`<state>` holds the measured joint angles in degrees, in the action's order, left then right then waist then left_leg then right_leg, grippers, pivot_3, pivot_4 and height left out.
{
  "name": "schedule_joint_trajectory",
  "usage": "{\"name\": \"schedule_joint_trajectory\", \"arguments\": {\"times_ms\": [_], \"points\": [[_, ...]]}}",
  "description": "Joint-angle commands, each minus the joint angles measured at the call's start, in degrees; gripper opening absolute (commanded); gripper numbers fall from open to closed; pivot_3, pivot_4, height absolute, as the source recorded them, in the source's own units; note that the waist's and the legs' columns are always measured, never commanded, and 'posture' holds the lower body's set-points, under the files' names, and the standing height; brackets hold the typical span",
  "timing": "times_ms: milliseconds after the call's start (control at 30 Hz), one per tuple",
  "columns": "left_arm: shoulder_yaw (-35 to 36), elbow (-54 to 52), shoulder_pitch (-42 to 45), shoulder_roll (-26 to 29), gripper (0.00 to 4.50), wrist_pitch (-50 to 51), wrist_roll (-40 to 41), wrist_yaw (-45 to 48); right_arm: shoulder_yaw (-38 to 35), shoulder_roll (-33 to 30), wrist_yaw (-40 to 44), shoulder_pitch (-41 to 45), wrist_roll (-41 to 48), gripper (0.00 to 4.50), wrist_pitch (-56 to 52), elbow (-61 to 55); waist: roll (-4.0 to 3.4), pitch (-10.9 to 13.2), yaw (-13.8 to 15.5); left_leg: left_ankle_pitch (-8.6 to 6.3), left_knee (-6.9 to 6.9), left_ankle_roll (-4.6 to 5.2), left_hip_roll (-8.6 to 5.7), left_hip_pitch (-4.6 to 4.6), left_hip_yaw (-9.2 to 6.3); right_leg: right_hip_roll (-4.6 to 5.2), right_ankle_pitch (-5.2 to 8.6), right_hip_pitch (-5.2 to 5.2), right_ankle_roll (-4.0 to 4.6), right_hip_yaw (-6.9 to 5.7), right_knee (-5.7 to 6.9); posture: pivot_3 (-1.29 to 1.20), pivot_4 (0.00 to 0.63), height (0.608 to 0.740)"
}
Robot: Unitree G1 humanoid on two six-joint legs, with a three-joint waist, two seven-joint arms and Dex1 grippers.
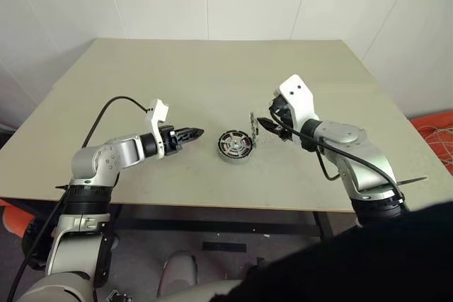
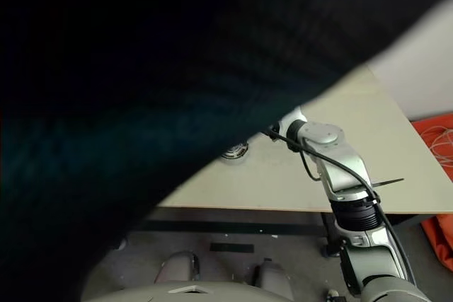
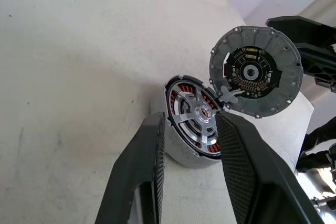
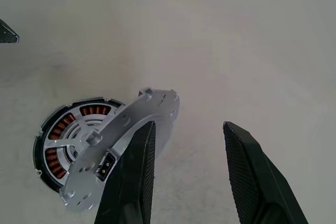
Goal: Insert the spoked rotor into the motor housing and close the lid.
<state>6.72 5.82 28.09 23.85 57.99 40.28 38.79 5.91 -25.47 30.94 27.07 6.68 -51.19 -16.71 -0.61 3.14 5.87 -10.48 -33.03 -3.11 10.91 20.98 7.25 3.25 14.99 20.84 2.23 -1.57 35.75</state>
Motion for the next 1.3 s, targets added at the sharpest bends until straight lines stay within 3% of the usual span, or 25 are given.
{"name": "schedule_joint_trajectory", "arguments": {"times_ms": [33, 200, 667, 1300], "points": [[0.8, -1.4, 1.3, 1.1, 1.65, -0.3, 0.2, 0.7, -0.4, 0.9, -1.7, 0.6, 0.1, 1.75, 0.5, -0.1, 0.00, 0.0, 0.0, 0.00, 0.00, 0.00, 0.00, 0.01, 0.00, 0.00, 0.00, 0.01, 0.00, 0.00, 0.00, 0.00, 0.000, 0.740], [0.8, -1.5, 1.3, 1.1, 1.65, -0.4, 0.3, 0.4, 0.2, 1.2, -1.9, 1.1, 0.3, 0.03, 0.9, 0.8, 0.00, 0.0, 0.0, 0.00, 0.01, 0.00, 0.00, 0.02, 0.00, 0.00, 0.00, 0.02, -0.01, 0.00, -0.01, 0.00, 0.000, 0.740], [1.2, -1.9, 1.1, 1.1, 1.65, -0.1, 0.5, -0.1, 5.2, 6.1, -2.3, 1.9, 1.6, 0.03, -0.8, 1.0, 0.00, 0.0, -0.2, 0.01, 0.02, -0.02, 0.01, 0.01, -0.01, -0.01, -0.01, 0.03, -0.01, -0.01, 0.00, 0.00, 0.000, 0.740], [1.9, -2.1, 1.9, 1.3, 1.65, 1.2, 1.0, -0.5, 7.8, 10.7, -4.6, -1.2, 0.0, 0.03, 4.4, 15.6, 0.01, 0.0, -0.2, 0.02, 0.02, -0.05, 0.01, -0.06, -0.02, 0.00, -0.01, -0.04, -0.02, -0.01, 0.01, 0.00, 0.000, 0.740]]}}
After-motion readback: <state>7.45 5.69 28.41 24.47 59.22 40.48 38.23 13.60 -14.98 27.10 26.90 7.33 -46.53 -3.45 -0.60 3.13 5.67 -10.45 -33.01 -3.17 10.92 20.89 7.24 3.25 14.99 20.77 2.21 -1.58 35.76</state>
